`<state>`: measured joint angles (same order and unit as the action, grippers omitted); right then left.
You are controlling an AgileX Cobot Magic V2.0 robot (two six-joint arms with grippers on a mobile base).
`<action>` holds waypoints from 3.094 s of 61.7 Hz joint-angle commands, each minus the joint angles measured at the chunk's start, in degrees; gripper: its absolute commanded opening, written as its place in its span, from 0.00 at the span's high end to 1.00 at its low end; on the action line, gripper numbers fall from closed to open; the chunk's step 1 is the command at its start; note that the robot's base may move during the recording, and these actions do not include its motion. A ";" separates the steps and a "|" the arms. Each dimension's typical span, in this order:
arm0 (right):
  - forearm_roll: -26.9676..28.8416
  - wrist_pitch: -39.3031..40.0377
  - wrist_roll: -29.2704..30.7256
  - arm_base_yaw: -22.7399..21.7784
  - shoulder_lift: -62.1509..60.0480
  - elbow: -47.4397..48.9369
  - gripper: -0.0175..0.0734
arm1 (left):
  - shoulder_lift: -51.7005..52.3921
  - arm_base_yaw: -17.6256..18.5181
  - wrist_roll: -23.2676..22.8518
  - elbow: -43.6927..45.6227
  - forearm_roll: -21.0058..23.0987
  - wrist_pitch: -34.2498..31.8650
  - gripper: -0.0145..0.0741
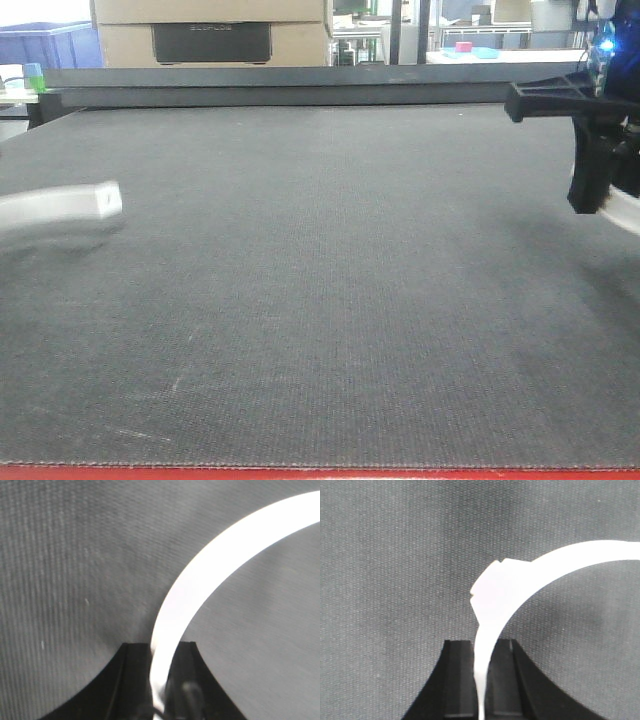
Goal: Grab PVC pipe and place in blue bin
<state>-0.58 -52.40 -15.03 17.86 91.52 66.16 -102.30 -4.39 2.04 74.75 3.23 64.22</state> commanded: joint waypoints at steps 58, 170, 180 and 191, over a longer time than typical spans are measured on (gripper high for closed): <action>-8.14 26.58 0.19 0.09 -36.00 -18.27 0.99 | 45.53 11.56 -0.72 -16.29 3.16 -28.47 0.96; -9.56 37.83 0.19 0.09 -64.39 -28.70 0.99 | 76.66 11.42 -0.72 -39.04 2.71 -50.17 0.96; -9.56 37.83 0.19 0.09 -64.39 -28.70 0.99 | 76.66 11.42 -0.72 -39.04 2.71 -50.17 0.96; -9.56 37.83 0.19 0.09 -64.39 -28.70 0.99 | 76.66 11.42 -0.72 -39.04 2.71 -50.17 0.96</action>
<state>-9.45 -16.31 -14.94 17.86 27.38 37.51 -25.97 6.86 1.64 35.73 5.53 16.01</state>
